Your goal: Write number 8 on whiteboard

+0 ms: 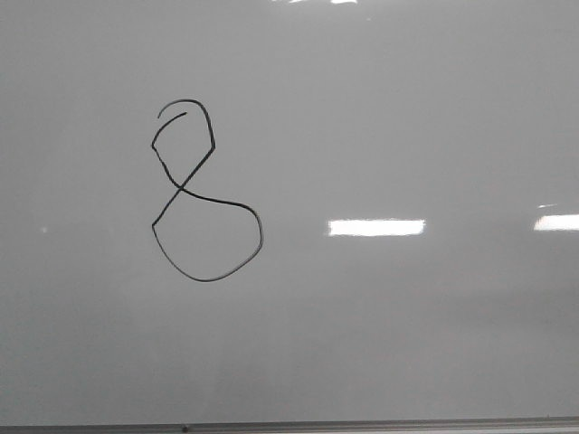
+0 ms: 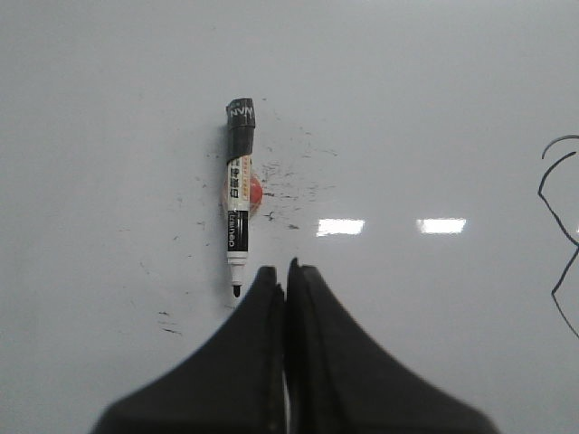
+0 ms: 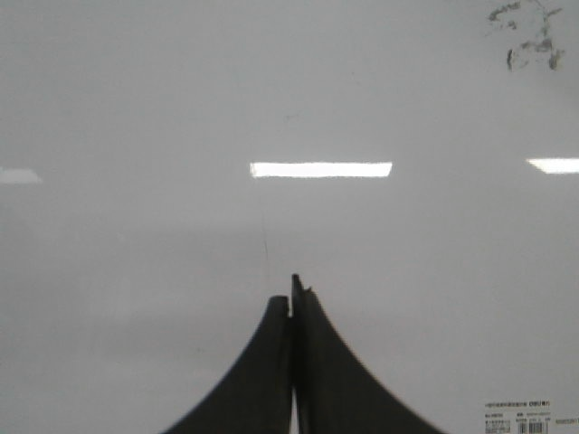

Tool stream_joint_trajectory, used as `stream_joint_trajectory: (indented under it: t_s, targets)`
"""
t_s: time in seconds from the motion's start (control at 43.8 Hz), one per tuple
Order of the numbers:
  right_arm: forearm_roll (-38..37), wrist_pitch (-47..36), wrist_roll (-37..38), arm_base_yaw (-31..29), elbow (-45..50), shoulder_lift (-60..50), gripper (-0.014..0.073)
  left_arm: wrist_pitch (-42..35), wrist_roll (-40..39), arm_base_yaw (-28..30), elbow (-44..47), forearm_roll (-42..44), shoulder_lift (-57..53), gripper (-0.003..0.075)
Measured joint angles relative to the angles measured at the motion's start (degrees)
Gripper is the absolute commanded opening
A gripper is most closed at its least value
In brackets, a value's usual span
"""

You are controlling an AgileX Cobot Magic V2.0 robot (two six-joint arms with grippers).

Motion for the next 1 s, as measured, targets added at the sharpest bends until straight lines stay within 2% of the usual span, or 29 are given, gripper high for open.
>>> stream_joint_trajectory:
  t_s: [0.251,1.004]
  targets:
    - [0.0,3.4,0.1,0.0,0.0,-0.3,-0.0070,-0.2,0.0,0.0,0.0,0.0,0.0,-0.0021]
    - [0.0,3.7,0.1,0.0,0.0,-0.3,-0.0070,-0.2,0.0,0.0,0.0,0.0,0.0,-0.0021]
